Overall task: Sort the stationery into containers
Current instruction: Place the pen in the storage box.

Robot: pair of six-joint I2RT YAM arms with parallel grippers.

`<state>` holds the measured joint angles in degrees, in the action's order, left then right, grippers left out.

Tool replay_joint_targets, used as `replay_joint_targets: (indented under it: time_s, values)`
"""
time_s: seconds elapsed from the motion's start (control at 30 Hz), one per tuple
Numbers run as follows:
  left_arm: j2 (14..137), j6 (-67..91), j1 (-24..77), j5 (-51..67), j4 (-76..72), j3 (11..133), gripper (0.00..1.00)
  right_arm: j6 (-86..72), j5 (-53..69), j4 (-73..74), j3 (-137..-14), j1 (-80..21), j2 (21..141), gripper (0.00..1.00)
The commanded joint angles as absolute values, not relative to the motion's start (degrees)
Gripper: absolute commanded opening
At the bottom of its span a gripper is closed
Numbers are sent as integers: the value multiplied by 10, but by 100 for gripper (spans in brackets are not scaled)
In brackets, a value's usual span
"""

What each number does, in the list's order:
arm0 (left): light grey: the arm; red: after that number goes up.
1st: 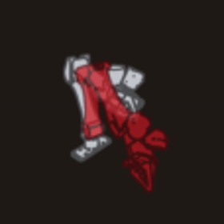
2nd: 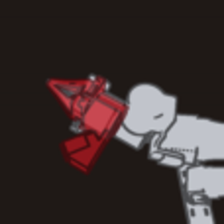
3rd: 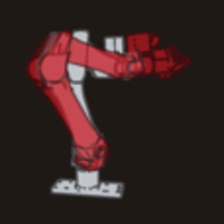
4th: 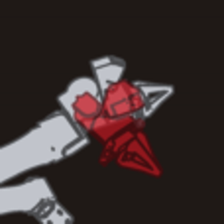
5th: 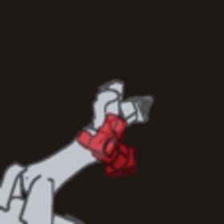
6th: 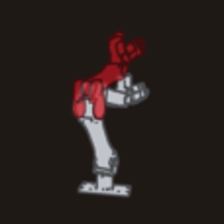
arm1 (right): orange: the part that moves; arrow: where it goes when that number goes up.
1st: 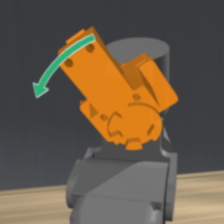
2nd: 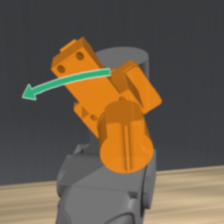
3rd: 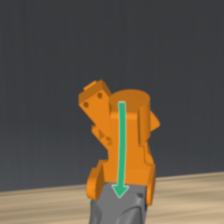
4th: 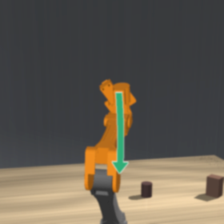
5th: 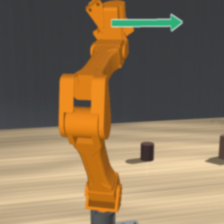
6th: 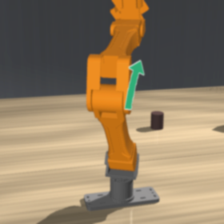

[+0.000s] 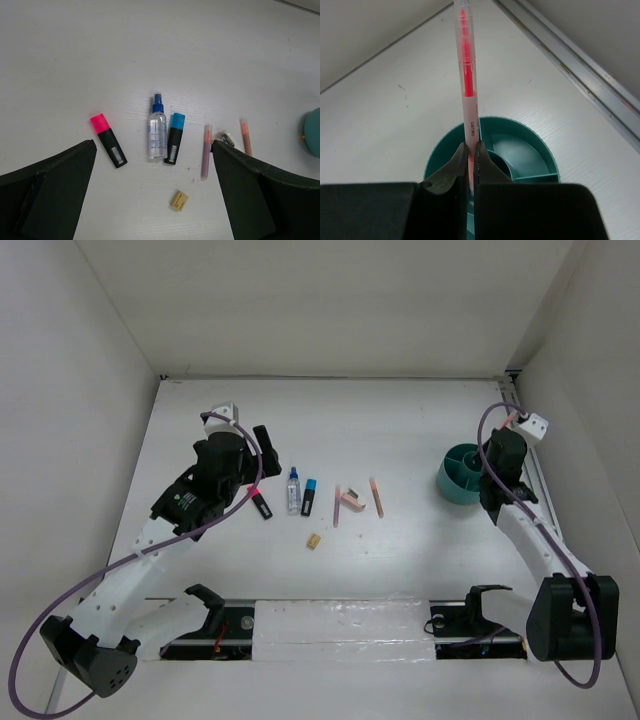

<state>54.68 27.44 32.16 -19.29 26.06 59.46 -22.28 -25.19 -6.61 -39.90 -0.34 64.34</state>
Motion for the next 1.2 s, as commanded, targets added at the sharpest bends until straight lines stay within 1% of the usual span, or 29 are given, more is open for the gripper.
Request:
replay_joint_targets:
  time_s: [0.0, 0.27, 0.43, 0.7, 0.93, 1.17]
  values:
    - [543, 267, 323, -182, 253, 590, 100, -242, -256, -86, -394, 1, 652, 0]
    - [548, 267, 323, -165, 248, 590, 100, -247, -250, -98, -381, 1, 658, 0]
    - [543, 267, 323, -165, 248, 590, 100, -252, -269, -92, -376, -11, 658, 0]
    - [543, 267, 323, -154, 248, 590, 100, -258, -269, -16, -413, -23, 683, 0]
    - [543, 267, 323, -154, 248, 590, 100, -258, -285, 21, -431, -28, 700, 0]
    - [543, 267, 323, -149, 243, 590, 100, -265, -285, 21, -431, -28, 700, 0]
